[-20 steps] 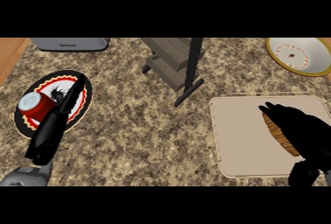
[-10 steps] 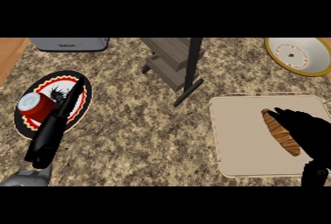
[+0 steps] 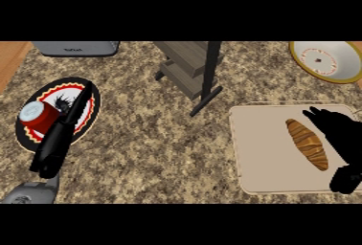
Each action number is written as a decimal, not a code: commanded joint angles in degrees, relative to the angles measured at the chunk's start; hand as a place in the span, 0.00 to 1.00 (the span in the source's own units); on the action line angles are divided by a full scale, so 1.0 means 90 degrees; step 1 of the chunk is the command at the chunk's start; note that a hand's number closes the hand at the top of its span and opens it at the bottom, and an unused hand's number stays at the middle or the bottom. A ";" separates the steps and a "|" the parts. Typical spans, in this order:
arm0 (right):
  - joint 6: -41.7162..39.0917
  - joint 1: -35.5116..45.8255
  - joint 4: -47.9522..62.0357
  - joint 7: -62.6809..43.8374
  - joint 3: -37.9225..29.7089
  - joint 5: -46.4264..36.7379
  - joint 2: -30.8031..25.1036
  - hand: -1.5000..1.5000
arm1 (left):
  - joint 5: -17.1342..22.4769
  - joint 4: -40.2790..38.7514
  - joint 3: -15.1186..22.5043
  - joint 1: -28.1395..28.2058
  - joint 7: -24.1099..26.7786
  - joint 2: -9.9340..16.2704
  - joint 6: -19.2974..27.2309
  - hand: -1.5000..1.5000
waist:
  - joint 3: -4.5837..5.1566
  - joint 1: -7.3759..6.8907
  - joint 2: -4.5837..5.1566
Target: Pick the croissant from the tray and place it in the tiered basket
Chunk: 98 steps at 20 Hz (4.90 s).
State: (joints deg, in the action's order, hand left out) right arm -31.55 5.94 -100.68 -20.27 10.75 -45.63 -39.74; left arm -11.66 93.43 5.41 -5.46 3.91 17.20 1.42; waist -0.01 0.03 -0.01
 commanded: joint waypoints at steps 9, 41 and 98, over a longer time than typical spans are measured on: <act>0.0285 -0.0080 0.1053 0.1084 -0.0633 -0.0700 0.0422 0.00 | -0.0251 0.0051 -0.0251 0.0262 0.0210 -0.0287 -0.0279 0.50 | 0.0000 -0.0013 0.0002; 0.2135 0.0411 0.2586 0.2863 -0.0718 -0.1833 0.1887 1.00 | -0.0750 0.0185 -0.0583 0.0116 0.0078 -0.0754 -0.0553 0.50 | 0.0001 0.0000 -0.0005; 0.1131 1.0618 0.4929 -0.4989 -0.4312 -0.2888 0.4169 1.00 | -0.0671 0.0107 -0.0533 -0.0336 -0.0046 -0.0768 -0.0894 0.50 | 0.0029 -0.0384 0.0138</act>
State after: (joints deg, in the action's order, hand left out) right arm -32.96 99.45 -64.29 -61.56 -26.51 -70.07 -3.90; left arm -18.12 95.28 1.26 -7.05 3.18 9.90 -6.24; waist 0.23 -3.03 0.84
